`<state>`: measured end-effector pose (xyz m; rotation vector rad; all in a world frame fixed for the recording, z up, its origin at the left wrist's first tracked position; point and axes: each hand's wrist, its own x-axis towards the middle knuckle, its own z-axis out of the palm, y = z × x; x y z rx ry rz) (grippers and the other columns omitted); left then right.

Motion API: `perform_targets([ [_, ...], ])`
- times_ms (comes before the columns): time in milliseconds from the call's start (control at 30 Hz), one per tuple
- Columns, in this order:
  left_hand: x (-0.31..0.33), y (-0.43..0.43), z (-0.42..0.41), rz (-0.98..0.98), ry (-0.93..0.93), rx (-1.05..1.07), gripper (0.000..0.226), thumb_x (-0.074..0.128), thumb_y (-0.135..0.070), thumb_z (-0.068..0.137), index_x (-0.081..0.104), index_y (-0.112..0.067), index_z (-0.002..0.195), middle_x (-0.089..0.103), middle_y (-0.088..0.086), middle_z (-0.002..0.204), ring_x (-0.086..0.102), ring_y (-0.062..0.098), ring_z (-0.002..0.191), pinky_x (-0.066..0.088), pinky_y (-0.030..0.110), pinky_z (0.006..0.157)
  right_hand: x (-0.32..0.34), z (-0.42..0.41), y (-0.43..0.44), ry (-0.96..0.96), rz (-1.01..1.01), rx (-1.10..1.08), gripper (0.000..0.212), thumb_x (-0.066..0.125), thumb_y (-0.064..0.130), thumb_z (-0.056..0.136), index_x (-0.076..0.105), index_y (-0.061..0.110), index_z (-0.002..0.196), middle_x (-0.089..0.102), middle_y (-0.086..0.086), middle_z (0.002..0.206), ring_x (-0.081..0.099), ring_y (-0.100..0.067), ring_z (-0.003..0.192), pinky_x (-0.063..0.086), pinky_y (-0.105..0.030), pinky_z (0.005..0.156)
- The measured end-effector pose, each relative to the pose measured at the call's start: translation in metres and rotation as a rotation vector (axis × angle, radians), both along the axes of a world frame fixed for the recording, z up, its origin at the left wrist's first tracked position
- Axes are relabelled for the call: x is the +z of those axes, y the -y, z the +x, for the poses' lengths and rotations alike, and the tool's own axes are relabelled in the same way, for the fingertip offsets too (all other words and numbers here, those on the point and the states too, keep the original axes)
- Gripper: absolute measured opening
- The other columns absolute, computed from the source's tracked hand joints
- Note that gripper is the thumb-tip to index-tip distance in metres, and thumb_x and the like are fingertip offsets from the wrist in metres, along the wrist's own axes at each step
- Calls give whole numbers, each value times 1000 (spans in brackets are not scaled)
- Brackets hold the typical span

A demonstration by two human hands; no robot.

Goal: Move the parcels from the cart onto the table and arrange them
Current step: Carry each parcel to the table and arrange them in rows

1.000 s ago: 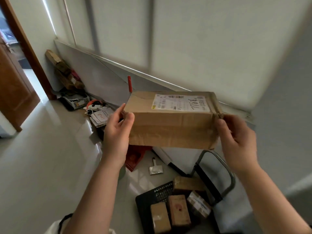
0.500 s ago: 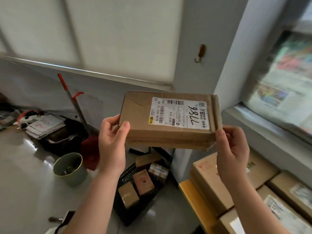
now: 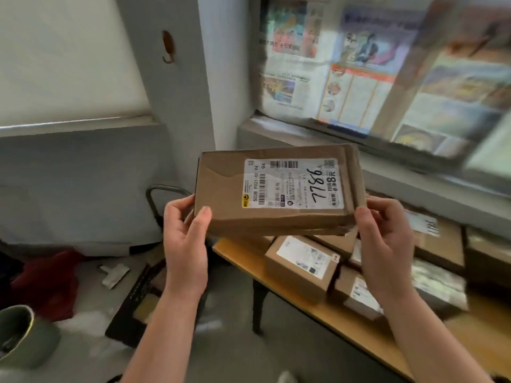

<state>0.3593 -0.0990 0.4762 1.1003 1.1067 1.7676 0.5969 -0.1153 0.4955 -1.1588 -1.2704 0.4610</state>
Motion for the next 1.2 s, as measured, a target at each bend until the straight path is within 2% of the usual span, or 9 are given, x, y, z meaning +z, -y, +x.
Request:
perform_targets([
  [133,-6,3,72,-48,-81,-123,13,55,-27,92,50,-24,103,65,-20,89,64,0,83,50,12,61,-3,67,35,-55,-60,-163,12,54,13,93,55,26,92,64,5,90,65,-5,81,52,-13,63],
  [300,-8,-1,161,-125,-248,-250,13,57,-35,90,51,-47,92,63,-11,97,66,9,88,54,24,68,-17,154,62,-225,-199,-313,15,54,20,92,59,21,107,66,5,95,64,-5,88,53,-19,69],
  [400,-13,-1,219,-141,-315,-319,15,57,-33,91,49,-45,97,62,-9,101,66,8,87,54,20,62,-25,218,70,-370,-297,-366,21,51,23,94,61,22,112,68,3,98,65,-10,91,52,-27,75],
  [567,-37,8,346,-260,-361,-466,20,61,-31,89,50,-35,105,62,-6,104,65,8,88,56,22,64,-36,353,85,-297,-469,-421,18,52,26,94,64,24,106,69,4,93,64,-12,89,52,-28,72],
  [667,-59,14,424,-293,-449,-488,15,63,-28,88,53,-33,97,61,-11,96,60,-5,85,48,10,60,-55,432,102,-240,-549,-493,20,53,27,93,61,22,111,66,6,95,61,-10,91,47,-24,70],
  [767,-82,17,486,-357,-514,-488,9,62,-27,89,54,-33,90,61,-11,89,60,-3,79,46,9,56,-78,492,114,-214,-622,-507,27,55,26,93,58,17,117,65,3,98,60,-13,93,48,-26,71],
  [900,-115,14,531,-460,-650,-484,10,57,-26,92,51,-32,88,58,-10,89,56,0,81,41,11,58,-111,535,119,-248,-719,-465,23,57,25,92,59,17,114,65,4,96,60,-11,90,48,-24,66],
  [1067,-143,1,551,-547,-864,-462,15,56,-27,93,57,-21,107,56,-4,104,54,10,93,47,24,77,-148,554,111,-323,-780,-419,22,58,19,92,57,18,114,63,5,95,59,-8,89,48,-18,60],
  [1200,-153,-8,558,-589,-929,-383,23,55,-25,94,58,-17,115,57,-3,102,54,13,93,48,30,80,-172,553,101,-387,-834,-390,24,59,14,91,59,8,114,65,-6,104,61,-20,96,53,-37,83],
])
